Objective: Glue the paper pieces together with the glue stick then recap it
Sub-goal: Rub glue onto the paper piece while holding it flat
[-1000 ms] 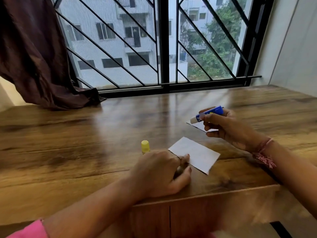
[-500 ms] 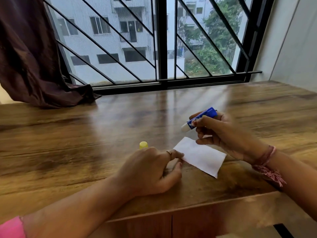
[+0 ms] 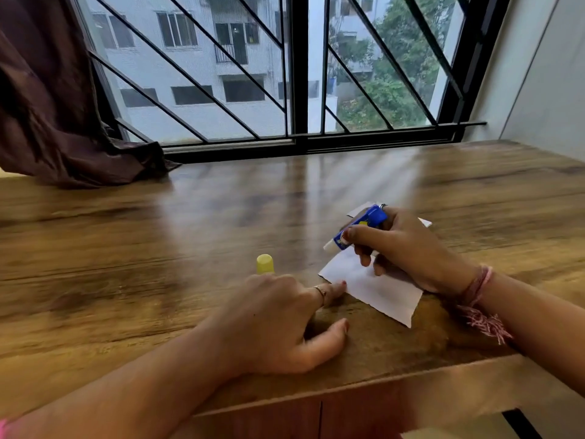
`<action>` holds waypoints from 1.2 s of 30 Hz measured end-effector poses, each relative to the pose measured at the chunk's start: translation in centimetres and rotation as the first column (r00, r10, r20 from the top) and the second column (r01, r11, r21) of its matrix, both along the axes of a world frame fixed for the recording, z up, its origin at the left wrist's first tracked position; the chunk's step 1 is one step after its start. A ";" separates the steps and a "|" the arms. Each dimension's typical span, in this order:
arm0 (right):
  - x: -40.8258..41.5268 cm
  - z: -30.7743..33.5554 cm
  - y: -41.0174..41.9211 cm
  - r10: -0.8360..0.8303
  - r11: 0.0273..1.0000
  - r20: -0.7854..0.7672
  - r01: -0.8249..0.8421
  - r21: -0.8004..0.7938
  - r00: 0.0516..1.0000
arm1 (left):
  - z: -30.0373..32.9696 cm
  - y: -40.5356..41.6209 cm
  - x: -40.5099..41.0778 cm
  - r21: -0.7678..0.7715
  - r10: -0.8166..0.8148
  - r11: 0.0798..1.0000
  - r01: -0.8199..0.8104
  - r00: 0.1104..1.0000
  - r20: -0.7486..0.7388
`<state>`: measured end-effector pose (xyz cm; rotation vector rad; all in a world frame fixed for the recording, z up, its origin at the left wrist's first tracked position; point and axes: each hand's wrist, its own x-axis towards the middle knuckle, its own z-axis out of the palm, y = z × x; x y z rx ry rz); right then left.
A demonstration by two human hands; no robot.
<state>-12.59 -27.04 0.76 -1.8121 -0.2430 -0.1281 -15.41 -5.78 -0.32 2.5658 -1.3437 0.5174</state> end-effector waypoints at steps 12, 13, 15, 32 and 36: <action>-0.2 -0.8 0.2 0.040 0.984 0.112 -0.020 -0.177 0.993 | 0.4 -0.3 -0.1 -0.013 0.053 0.998 -0.054 0.995 -0.089; -0.2 -0.7 0.3 0.044 0.984 0.114 -0.024 -0.177 0.993 | 0.4 -0.3 -0.2 -0.008 0.054 0.998 -0.055 0.994 -0.094; -0.3 -0.6 0.5 0.054 0.981 0.116 -0.031 -0.189 0.992 | 0.4 -0.3 -0.2 0.002 0.057 0.998 -0.057 0.994 -0.096; -0.1 -0.5 0.1 0.065 0.956 0.207 -0.002 -0.293 0.976 | 0.1 -0.1 0.1 -0.010 0.048 0.999 -0.050 0.991 -0.127; 0.0 -0.6 0.0 0.091 0.942 0.217 -0.014 -0.336 0.972 | 0.2 -0.1 0.1 -0.006 0.049 0.999 -0.051 0.988 -0.145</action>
